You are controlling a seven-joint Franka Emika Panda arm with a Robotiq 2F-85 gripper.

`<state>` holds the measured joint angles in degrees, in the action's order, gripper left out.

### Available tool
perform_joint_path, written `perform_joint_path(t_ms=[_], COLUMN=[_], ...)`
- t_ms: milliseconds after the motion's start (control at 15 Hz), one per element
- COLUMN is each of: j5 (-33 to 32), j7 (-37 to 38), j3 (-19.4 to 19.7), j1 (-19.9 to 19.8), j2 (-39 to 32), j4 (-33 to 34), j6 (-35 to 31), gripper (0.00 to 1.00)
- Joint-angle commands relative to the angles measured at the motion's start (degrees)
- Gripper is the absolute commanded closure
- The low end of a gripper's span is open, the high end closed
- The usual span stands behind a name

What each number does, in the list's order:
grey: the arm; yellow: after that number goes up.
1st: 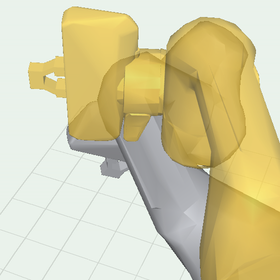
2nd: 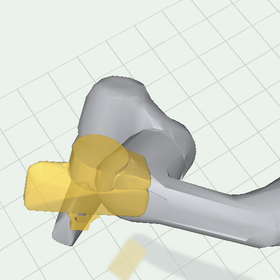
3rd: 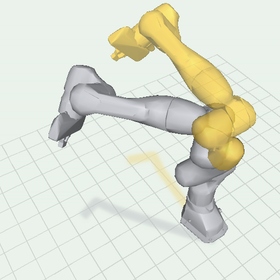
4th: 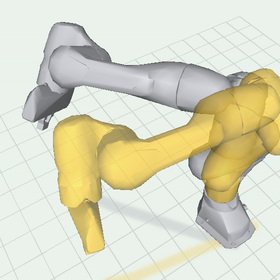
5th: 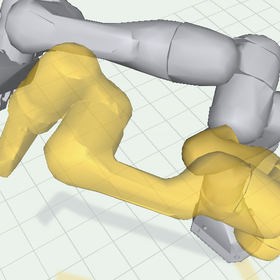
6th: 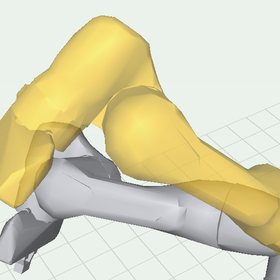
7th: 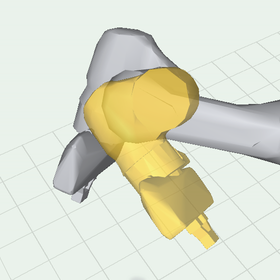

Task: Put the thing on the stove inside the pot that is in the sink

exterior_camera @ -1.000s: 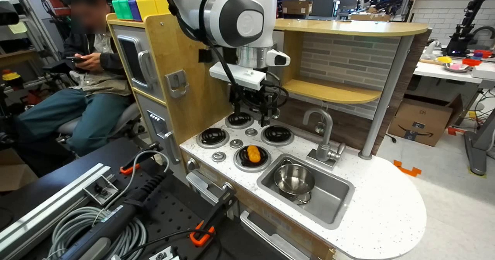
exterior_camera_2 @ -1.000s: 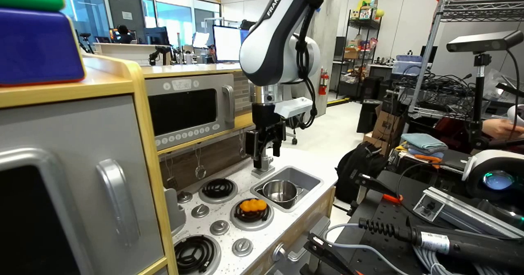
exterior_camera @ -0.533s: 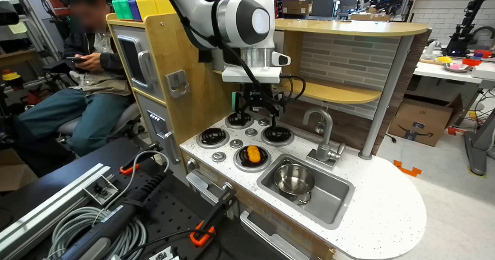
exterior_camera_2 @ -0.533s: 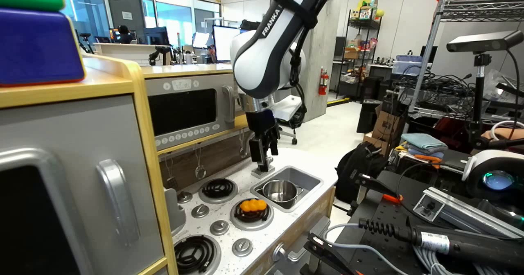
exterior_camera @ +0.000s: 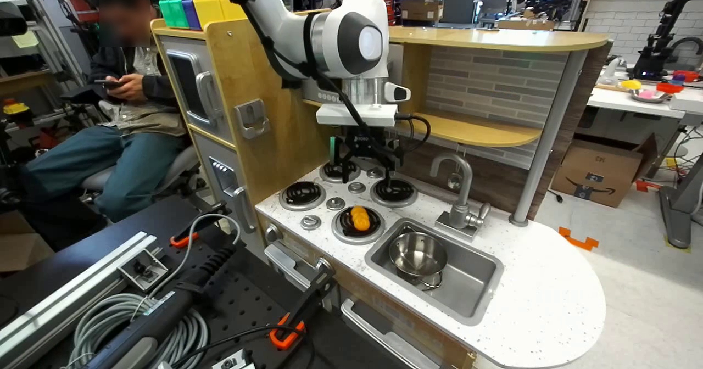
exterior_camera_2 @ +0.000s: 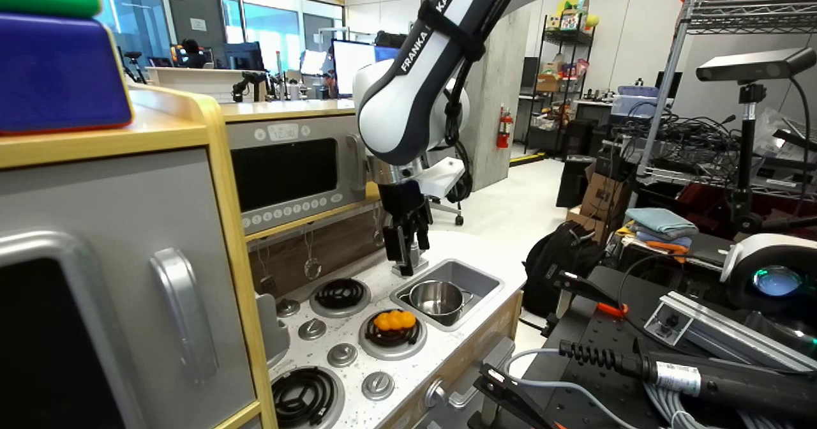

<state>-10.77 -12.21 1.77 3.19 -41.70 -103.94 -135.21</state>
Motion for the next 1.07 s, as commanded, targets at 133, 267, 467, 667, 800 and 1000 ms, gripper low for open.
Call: perform_joint_path(t_ms=[133,267,467,667,800,1000], j5=[-1.99,-1.55,-1.43,-1.71,-1.97,-2.45], j7=[0.27,-0.2,-0.93,-1.78,-2.3,-2.65], j3=[-0.67,-0.85,-0.96,-1.26,-1.29,-1.1], j1=[-1.05,-1.66,-2.02,-1.85,-1.47,-0.56], j2=[-3.45,-4.7,-6.49,-7.46,-7.98,-9.36], j4=[-2.36,-3.78,-4.96,-5.41,-5.54,-4.93], j6=[-15.38,-22.94,-29.14,-31.06,-31.58,-31.93], gripper=[0.0,0.0,0.0,0.0,0.0,0.0])
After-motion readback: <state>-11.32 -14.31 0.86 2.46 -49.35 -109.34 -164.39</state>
